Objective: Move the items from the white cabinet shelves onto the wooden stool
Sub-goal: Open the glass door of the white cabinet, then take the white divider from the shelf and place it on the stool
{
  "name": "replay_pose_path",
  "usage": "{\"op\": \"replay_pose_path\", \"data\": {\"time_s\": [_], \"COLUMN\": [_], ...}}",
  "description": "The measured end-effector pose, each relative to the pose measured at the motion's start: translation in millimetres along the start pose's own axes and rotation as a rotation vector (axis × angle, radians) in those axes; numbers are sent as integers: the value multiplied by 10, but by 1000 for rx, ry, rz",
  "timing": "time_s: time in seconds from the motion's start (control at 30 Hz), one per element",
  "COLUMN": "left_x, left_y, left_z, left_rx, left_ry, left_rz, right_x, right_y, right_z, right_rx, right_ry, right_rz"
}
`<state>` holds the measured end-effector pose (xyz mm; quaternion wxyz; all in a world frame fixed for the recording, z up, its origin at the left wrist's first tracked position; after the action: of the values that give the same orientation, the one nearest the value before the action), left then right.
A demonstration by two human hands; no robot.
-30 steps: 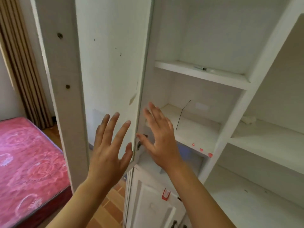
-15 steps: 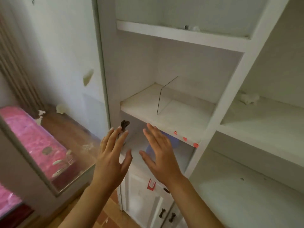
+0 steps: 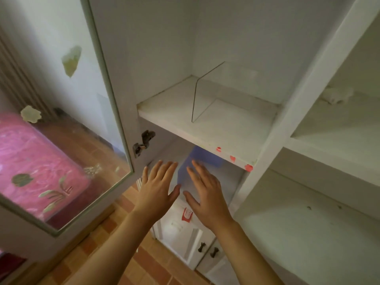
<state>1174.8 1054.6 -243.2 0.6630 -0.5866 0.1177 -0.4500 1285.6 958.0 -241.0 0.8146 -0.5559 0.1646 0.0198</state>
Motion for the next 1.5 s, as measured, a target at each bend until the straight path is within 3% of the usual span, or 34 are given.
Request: {"op": "replay_pose_path", "data": {"time_s": [0.4, 0.7, 0.87, 1.07, 1.5], "left_x": [-95, -294, -444, -403, -373], "left_y": [762, 569, 390, 263, 305], "left_z": [210, -224, -488, -336, -20], "left_rx": [-216, -176, -135, -19, -7], "left_ry": [-40, -62, -81, -43, -166], "left_rz": [78, 85, -37, -20, -52], "right_x": [240, 201, 84, -21, 69], "right_y": [268, 253, 261, 337, 402], "right_z": [-122, -99, -64, 49, 253], "right_rx": [-60, -58, -65, -80, -79], "right_ry": [128, 100, 76, 52, 72], "right_rz": [83, 116, 132, 105, 79]}}
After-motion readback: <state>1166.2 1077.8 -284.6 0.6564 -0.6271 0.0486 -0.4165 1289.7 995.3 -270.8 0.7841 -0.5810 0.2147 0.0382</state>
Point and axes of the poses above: each hand's wrist, its own z-axis towards the middle knuckle, its own y-axis out of the palm, x = y × z, the point moved 10 cm from there along z, towards the middle knuckle, and after that the axes turned 8 degrees about -z, right-handed, at the moved point
